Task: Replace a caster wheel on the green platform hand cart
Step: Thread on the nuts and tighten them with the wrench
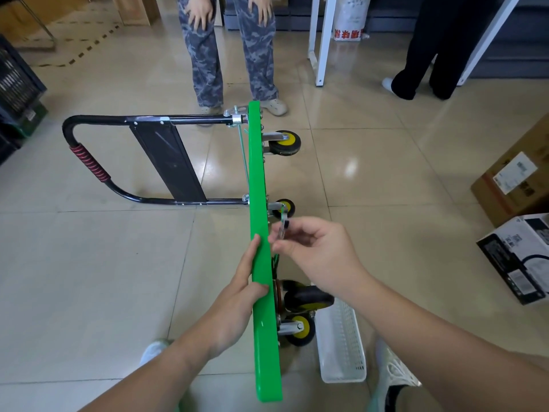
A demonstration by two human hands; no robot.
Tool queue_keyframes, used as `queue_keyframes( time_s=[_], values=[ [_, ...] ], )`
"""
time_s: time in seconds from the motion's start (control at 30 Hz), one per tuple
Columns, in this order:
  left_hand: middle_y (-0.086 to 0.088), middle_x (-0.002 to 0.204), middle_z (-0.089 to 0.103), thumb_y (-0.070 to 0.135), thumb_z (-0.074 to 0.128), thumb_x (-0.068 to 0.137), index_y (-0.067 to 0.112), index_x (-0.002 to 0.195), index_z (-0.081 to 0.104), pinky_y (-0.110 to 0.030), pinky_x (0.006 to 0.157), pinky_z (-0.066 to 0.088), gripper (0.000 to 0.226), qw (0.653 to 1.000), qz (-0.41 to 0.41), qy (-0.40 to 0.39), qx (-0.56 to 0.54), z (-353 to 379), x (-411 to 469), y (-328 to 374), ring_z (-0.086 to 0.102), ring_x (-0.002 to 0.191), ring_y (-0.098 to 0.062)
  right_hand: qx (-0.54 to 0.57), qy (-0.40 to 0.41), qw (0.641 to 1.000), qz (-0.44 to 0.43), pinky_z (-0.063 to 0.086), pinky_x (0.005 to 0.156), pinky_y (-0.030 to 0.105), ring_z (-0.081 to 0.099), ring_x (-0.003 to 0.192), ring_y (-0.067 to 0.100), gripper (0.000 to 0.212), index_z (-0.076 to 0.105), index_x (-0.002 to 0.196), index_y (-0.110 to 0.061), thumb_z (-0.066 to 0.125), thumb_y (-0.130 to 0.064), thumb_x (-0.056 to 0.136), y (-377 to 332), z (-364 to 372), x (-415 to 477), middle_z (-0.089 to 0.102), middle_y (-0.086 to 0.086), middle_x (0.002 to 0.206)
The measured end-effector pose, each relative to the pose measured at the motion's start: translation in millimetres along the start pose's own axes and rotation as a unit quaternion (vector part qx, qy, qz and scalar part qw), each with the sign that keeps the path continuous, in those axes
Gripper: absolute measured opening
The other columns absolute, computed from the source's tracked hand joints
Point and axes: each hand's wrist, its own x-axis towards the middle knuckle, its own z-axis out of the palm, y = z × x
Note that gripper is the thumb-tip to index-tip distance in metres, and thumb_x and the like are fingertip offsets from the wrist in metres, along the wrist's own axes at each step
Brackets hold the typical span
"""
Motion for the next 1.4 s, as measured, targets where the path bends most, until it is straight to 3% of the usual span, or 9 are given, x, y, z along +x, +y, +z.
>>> queue_keyframes(
  time_s=[0.33, 0.47, 0.57, 0.67, 0.8, 0.87, 1.03, 1.2, 1.4],
  values=[
    [0.029, 0.157, 0.038, 0.025, 0.049, 0.086, 0.076, 0.142, 0.021, -0.049, 0.116, 0.040, 0.081, 1.000, -0.001, 0.013, 0.012, 1.2, 1.7, -3.9, 0.055, 0.132, -0.009, -0.008, -0.019, 0.998, 0.053, 0.059, 0.088, 0.036, 0.074, 0.093, 0.016, 0.034, 0.076, 0.093, -0.028, 0.075, 0.004, 0.082, 17.6, -2.1, 30.3, 0.078, -0.002, 0.096],
    [0.041, 0.152, 0.036, 0.030, 0.051, 0.088, 0.068, 0.149, 0.015, -0.015, 0.103, 0.042, 0.081, 1.000, 0.008, 0.000, 0.016, 0.0, 2.8, 1.0, 0.056, 0.123, 0.008, -0.010, -0.015, 0.996, 0.087, 0.058, 0.090, 0.043, 0.074, 0.092, 0.017, 0.031, 0.077, 0.092, -0.030, 0.075, 0.000, 0.084, 22.4, -3.8, 48.0, 0.078, 0.000, 0.097],
    [0.050, 0.129, 0.051, 0.028, 0.054, 0.085, 0.067, 0.147, 0.013, -0.006, 0.087, 0.043, 0.084, 1.000, -0.002, 0.000, 0.017, -3.0, 5.3, 5.1, 0.062, 0.108, 0.011, -0.016, -0.013, 0.995, 0.102, 0.059, 0.090, 0.043, 0.075, 0.093, 0.020, 0.028, 0.077, 0.089, -0.030, 0.077, -0.002, 0.083, 26.5, -6.5, 57.2, 0.078, 0.000, 0.097],
    [0.045, 0.111, 0.063, 0.020, 0.058, 0.094, 0.068, 0.144, 0.015, -0.004, 0.081, 0.044, 0.082, 1.000, -0.008, 0.010, 0.028, -6.0, 8.2, 5.4, 0.060, 0.095, 0.018, -0.022, -0.004, 0.994, 0.103, 0.059, 0.090, 0.042, 0.074, 0.094, 0.024, 0.026, 0.077, 0.089, -0.029, 0.080, -0.005, 0.081, 30.8, -6.8, 62.8, 0.078, 0.002, 0.096],
    [0.041, 0.114, 0.064, 0.000, 0.051, 0.101, 0.067, 0.145, 0.015, -0.009, 0.079, 0.049, 0.088, 0.999, -0.027, 0.009, 0.036, -5.9, 10.3, 8.5, 0.067, 0.105, -0.006, -0.016, 0.001, 0.994, 0.106, 0.059, 0.087, 0.037, 0.074, 0.093, 0.023, 0.025, 0.078, 0.085, -0.030, 0.081, -0.006, 0.080, 35.0, -9.6, 68.2, 0.078, 0.001, 0.094],
    [0.048, 0.111, 0.061, -0.001, 0.051, 0.101, 0.066, 0.146, 0.014, -0.007, 0.077, 0.048, 0.088, 0.999, -0.035, 0.013, 0.040, -5.9, 10.8, 9.5, 0.066, 0.099, 0.004, -0.010, 0.007, 0.994, 0.112, 0.060, 0.083, 0.033, 0.075, 0.090, 0.019, 0.024, 0.077, 0.086, -0.028, 0.079, -0.004, 0.081, 38.5, -11.1, 70.4, 0.078, 0.000, 0.092],
    [0.038, 0.136, 0.043, 0.007, 0.055, 0.101, 0.070, 0.145, 0.011, 0.001, 0.077, 0.042, 0.088, 0.998, -0.036, 0.014, 0.041, -6.7, 12.4, 11.1, 0.053, 0.095, 0.029, 0.024, 0.001, 0.987, 0.158, 0.057, 0.071, 0.027, 0.074, 0.081, 0.015, 0.021, 0.076, 0.088, -0.023, 0.074, -0.003, 0.086, 51.1, -14.2, 76.0, 0.078, 0.004, 0.087],
    [0.026, 0.131, 0.056, 0.025, 0.062, 0.088, 0.076, 0.143, 0.010, -0.007, 0.079, 0.047, 0.092, 0.999, -0.021, 0.011, 0.032, -9.8, 16.2, 8.1, 0.066, 0.108, -0.002, 0.028, -0.017, 0.981, 0.190, 0.059, 0.080, 0.036, 0.074, 0.093, 0.022, 0.019, 0.073, 0.106, -0.014, 0.071, -0.005, 0.089, 65.7, -18.4, 80.9, 0.078, 0.008, 0.099],
    [0.042, 0.110, 0.062, 0.022, 0.058, 0.089, 0.073, 0.144, 0.008, -0.006, 0.080, 0.047, 0.091, 0.999, -0.023, 0.003, 0.032, -12.3, 15.5, 8.2, 0.061, 0.105, 0.011, 0.040, -0.023, 0.971, 0.233, 0.058, 0.082, 0.036, 0.073, 0.097, 0.024, 0.024, 0.070, 0.113, 0.000, 0.070, -0.011, 0.092, 80.4, -18.4, 84.7, 0.076, 0.012, 0.106]
  ],
)
